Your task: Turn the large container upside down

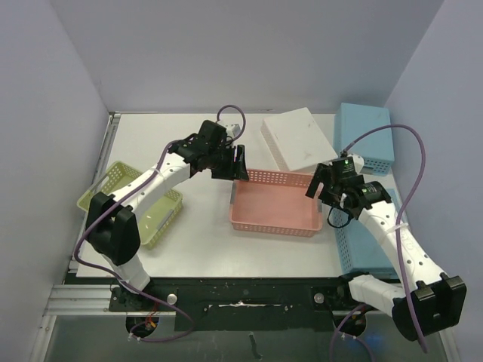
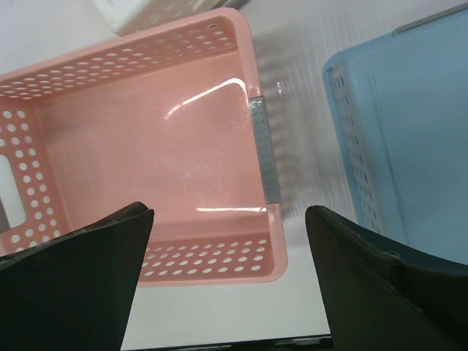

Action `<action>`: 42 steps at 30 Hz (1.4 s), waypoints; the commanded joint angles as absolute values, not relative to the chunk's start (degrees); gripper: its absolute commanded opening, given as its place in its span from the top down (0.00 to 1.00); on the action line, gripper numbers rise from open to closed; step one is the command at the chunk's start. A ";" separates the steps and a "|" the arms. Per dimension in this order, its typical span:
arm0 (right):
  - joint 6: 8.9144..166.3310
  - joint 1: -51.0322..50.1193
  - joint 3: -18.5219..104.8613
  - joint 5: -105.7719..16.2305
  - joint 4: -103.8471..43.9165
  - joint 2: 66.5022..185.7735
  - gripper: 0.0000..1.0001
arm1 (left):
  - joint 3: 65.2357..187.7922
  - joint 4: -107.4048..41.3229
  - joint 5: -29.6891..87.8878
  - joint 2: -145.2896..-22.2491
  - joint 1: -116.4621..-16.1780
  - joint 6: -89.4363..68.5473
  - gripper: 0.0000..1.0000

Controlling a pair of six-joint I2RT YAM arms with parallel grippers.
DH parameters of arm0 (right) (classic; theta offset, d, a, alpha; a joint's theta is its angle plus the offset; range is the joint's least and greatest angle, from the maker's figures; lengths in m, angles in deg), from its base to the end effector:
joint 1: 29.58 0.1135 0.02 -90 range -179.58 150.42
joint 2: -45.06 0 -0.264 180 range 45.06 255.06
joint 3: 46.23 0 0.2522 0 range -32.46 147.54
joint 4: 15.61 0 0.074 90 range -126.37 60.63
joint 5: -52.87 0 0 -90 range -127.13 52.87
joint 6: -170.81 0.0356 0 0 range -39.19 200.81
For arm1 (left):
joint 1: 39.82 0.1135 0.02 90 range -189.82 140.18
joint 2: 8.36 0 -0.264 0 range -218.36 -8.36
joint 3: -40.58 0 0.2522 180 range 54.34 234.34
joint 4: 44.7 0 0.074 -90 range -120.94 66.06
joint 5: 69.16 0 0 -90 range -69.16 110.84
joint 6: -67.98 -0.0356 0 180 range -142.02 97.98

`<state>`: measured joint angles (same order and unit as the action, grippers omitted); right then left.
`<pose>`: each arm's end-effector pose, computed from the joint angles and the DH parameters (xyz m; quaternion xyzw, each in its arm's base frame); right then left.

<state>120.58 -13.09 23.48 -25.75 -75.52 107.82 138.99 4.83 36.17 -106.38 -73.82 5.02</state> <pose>0.2083 0.0543 0.2918 0.2212 0.9178 0.0661 0.3231 0.3097 -0.2202 0.2947 0.1028 0.9242 -0.2834 0.2345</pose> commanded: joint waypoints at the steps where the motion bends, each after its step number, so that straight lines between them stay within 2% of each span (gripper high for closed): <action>1: 118.42 -13.51 22.39 -22.99 -74.44 108.33 0.11 | 139.58 2.07 34.22 -105.40 -73.99 3.56 0.44; 9: 116.24 -13.70 18.95 -24.41 -70.96 108.11 0.21 | 140.91 3.07 37.17 -106.90 -73.94 3.70 0.45; 15: 116.17 -13.97 17.37 -25.04 -68.06 110.88 0.35 | 142.75 2.08 37.69 -107.06 -73.96 4.43 0.45; 19: 115.26 -14.49 16.69 -25.58 -65.88 112.21 0.48 | 143.62 2.70 38.04 -107.28 -73.98 4.43 0.45; 29: 114.66 -14.63 14.09 -27.03 -62.19 116.96 0.54 | 142.03 3.31 38.95 -107.55 -74.01 4.78 0.46; 33: 114.55 -14.60 13.14 -27.80 -61.75 117.07 0.64 | 141.72 3.14 38.77 -107.28 -73.93 4.70 0.46; 38: 114.25 -14.65 13.96 -26.71 -63.84 115.25 0.93 | 141.80 3.32 39.04 -107.46 -74.01 4.78 0.47; 42: 113.15 -14.63 17.22 -24.01 -67.88 113.40 0.97 | 141.75 3.35 39.12 -107.40 -73.97 4.86 0.47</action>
<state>114.24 -14.25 13.45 -27.06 -65.71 116.52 140.47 4.88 37.83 -107.67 -73.86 4.70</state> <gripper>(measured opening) 0.137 0.534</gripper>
